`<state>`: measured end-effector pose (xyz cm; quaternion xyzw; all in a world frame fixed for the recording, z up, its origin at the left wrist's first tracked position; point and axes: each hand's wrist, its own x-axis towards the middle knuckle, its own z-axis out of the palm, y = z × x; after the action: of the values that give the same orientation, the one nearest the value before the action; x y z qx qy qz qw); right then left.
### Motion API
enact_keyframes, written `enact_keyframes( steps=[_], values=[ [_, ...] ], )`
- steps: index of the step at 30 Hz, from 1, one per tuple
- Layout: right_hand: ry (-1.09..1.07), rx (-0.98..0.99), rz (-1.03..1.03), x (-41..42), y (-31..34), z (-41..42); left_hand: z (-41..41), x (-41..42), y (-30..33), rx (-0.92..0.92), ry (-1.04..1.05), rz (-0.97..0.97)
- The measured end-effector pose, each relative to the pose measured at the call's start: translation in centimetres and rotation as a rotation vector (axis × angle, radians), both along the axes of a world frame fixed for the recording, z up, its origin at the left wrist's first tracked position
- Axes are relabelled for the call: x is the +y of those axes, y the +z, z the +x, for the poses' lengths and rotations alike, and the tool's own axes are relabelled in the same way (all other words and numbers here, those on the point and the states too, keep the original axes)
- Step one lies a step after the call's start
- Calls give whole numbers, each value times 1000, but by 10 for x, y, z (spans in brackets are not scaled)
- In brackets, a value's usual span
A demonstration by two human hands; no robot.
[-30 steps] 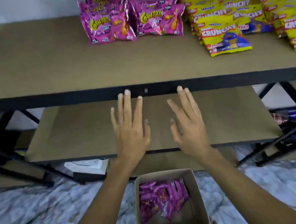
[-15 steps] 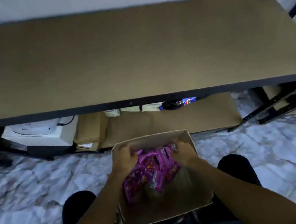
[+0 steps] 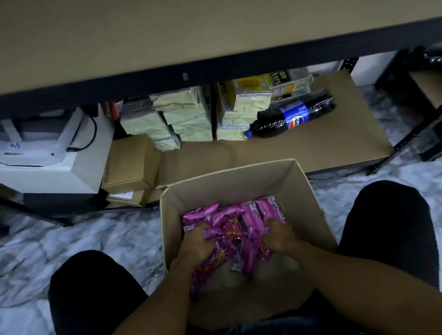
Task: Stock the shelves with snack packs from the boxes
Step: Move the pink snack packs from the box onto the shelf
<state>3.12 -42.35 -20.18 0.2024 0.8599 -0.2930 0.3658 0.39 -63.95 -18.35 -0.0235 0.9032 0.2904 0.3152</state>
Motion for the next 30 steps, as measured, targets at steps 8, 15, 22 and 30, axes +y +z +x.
enact_keyframes(
  steps=[8,15,22,30],
  values=[
    [-104,24,-44,-14,-17,31,39,-16,-19,-11,27,-11],
    [-280,164,-102,-21,-28,40,48,-19,-11,66,64,34],
    [-482,199,-153,-8,-50,55,51,-23,-32,160,64,102],
    [-637,143,-303,1,-131,10,4,-23,-104,251,3,-1]
  ],
)
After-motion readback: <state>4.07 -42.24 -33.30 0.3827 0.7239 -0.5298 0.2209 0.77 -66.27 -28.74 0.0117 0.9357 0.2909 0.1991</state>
